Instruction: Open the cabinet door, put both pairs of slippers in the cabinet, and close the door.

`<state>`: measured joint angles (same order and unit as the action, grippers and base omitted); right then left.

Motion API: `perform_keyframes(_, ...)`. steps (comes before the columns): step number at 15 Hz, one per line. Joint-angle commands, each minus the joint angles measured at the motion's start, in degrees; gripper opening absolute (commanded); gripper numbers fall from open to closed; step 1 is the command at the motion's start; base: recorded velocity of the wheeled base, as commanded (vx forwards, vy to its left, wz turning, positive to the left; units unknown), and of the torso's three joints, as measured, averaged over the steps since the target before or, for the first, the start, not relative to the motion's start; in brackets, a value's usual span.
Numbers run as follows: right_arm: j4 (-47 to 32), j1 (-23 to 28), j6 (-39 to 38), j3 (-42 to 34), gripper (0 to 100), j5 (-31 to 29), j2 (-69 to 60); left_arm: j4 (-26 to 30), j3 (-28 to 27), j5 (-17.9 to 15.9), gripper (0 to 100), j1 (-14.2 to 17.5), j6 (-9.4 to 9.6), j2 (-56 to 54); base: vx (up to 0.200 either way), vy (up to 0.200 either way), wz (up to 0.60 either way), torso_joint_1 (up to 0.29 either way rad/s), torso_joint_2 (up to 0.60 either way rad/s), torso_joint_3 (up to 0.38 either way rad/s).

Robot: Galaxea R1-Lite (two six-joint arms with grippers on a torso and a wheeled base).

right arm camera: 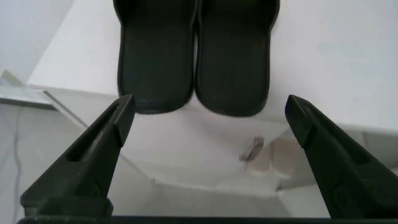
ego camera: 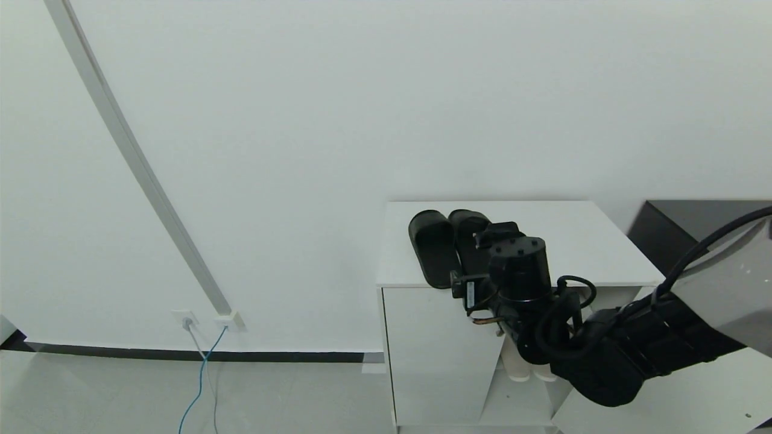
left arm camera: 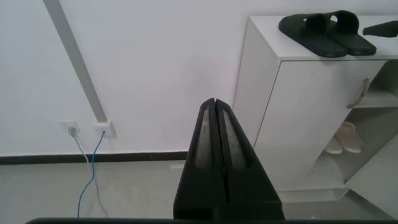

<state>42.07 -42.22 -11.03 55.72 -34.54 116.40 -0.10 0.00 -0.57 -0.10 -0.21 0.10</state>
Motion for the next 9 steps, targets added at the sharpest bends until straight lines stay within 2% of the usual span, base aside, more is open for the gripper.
perform_keyframes(1, -3.3, -0.6, -2.9, 0.9, 100, 1.0, -3.7, 0.0, 0.0, -0.1, 0, 0.0, 0.12, 0.0, 0.200, 0.000, 0.00, 0.002, 0.00, -0.002)
perform_keyframes(5, -3.5, -0.7, -3.3, 0.6, 100, 1.5, -3.2, 0.0, 0.0, -0.1, 0, 0.0, 0.12, 0.0, 0.200, 0.000, 0.00, -0.004, 0.00, 0.001)
perform_keyframes(9, -3.1, -0.6, -3.3, 1.4, 100, 2.3, -0.6, 0.0, 0.0, 0.0, 0, 0.0, 0.12, 0.0, 0.000, 0.000, 0.00, 0.000, 0.00, 0.000)
